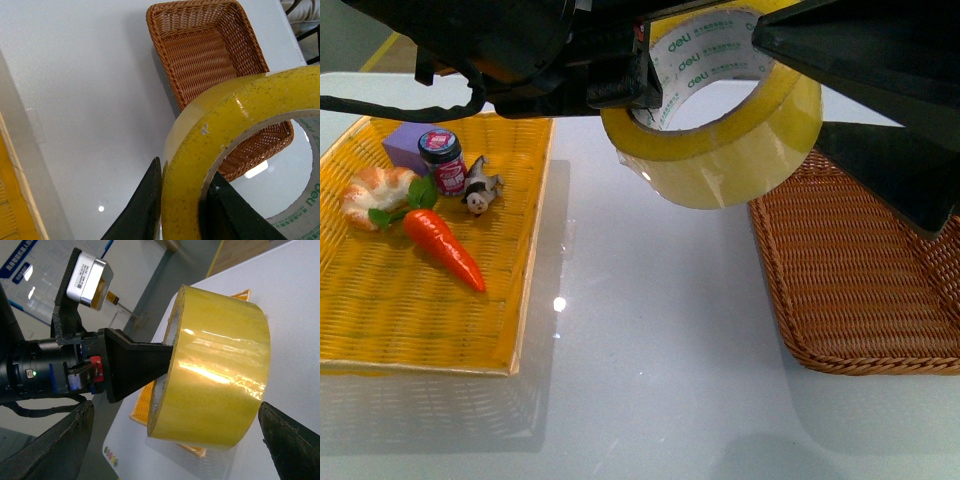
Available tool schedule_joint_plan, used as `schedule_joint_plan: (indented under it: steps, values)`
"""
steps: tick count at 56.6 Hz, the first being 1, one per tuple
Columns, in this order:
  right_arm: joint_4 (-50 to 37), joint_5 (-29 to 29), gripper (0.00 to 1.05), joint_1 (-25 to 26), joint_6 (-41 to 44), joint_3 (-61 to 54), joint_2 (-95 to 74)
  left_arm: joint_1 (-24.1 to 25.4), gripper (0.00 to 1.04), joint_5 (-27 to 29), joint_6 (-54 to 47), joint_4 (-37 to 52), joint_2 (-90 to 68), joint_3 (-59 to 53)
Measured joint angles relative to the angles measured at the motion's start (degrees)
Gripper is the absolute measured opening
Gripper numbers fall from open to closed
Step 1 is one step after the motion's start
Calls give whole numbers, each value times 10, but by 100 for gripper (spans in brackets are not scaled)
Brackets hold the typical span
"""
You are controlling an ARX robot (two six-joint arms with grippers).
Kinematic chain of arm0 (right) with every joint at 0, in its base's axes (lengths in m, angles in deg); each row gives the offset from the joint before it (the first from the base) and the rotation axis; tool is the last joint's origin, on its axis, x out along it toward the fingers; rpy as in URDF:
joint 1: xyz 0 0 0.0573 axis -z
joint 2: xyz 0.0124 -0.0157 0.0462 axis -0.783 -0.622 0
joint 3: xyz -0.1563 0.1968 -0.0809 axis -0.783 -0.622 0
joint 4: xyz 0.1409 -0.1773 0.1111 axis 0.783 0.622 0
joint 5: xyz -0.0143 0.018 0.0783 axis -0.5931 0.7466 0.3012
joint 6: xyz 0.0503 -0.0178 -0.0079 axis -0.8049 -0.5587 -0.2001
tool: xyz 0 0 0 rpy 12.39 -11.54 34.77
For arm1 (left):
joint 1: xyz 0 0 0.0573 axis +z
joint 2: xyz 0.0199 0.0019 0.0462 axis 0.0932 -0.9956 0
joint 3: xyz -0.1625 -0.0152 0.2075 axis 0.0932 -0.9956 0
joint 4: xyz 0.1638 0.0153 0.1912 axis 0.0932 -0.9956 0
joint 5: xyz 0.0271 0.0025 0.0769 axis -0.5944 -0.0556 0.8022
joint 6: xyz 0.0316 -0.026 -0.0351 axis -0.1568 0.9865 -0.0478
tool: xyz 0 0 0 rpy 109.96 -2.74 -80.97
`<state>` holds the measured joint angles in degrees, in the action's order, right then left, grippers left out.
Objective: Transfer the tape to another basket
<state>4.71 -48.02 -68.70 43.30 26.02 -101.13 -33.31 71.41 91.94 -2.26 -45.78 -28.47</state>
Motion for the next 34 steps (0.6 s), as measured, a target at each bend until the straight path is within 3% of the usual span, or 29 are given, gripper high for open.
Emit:
schedule_joint_plan:
  steps: [20, 34]
  values:
    - [-3, -3, 95, -5, -1, 17, -43, 0, 15, -9, 0, -1, 0, 0]
    - [-1, -7, 59, -4, -2, 19, -45, -1, 15, -11, 0, -4, 1, 0]
